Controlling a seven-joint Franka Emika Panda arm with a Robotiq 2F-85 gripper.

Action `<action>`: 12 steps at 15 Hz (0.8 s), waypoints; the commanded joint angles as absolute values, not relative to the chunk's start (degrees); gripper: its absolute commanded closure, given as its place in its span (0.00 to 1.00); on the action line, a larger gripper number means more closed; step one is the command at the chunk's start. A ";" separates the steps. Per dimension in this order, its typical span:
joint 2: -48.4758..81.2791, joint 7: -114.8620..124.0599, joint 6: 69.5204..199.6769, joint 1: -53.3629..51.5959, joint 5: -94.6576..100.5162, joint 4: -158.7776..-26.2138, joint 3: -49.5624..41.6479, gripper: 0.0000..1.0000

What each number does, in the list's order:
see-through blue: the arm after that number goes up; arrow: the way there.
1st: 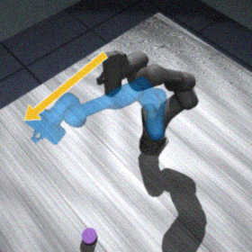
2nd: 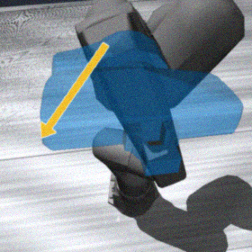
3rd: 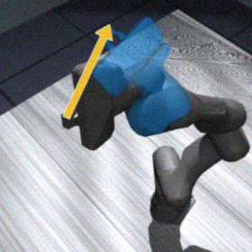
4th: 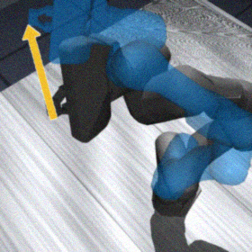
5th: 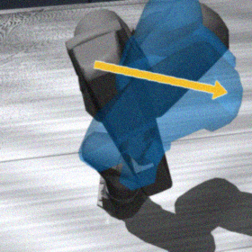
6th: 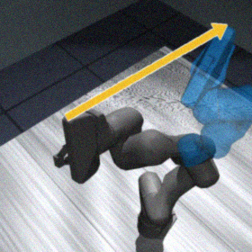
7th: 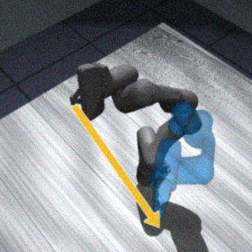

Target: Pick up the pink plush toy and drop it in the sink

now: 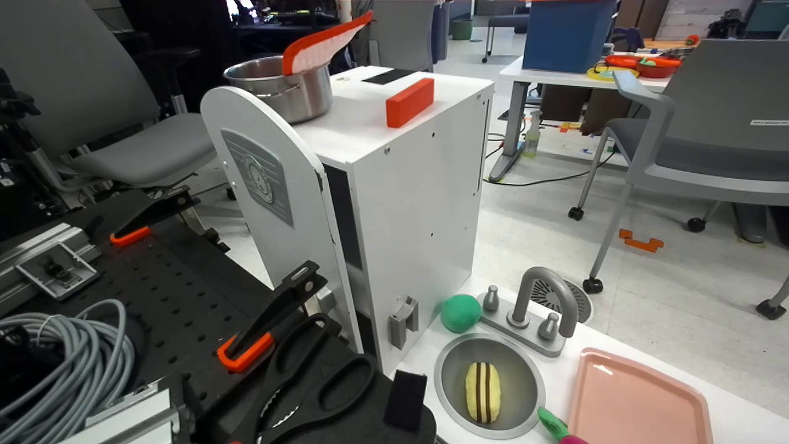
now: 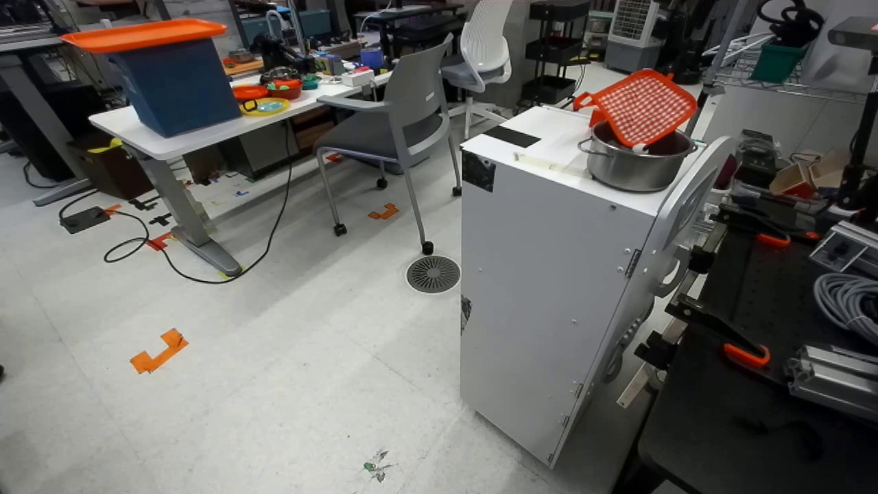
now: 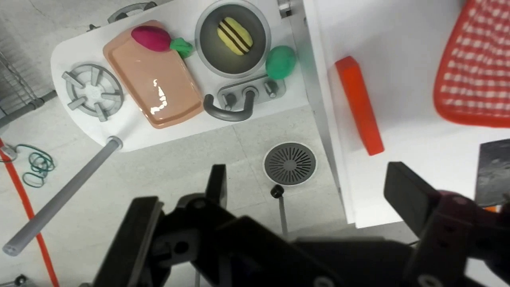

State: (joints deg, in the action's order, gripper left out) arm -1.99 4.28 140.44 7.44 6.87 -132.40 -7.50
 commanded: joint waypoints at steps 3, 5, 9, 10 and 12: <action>-8.32 -0.36 140.94 4.92 6.15 -137.80 -4.92 0.00; -9.97 -1.51 141.36 4.22 6.28 -139.26 -4.29 0.00; -13.41 -7.82 140.58 1.57 3.66 -142.42 -3.27 0.00; -14.18 -8.61 140.64 0.95 4.02 -143.30 -2.79 0.00; -15.37 -9.04 141.46 -0.08 4.64 -144.76 -1.82 0.00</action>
State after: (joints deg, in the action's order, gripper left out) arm -11.96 -6.87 140.63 1.24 5.10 -141.77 -2.89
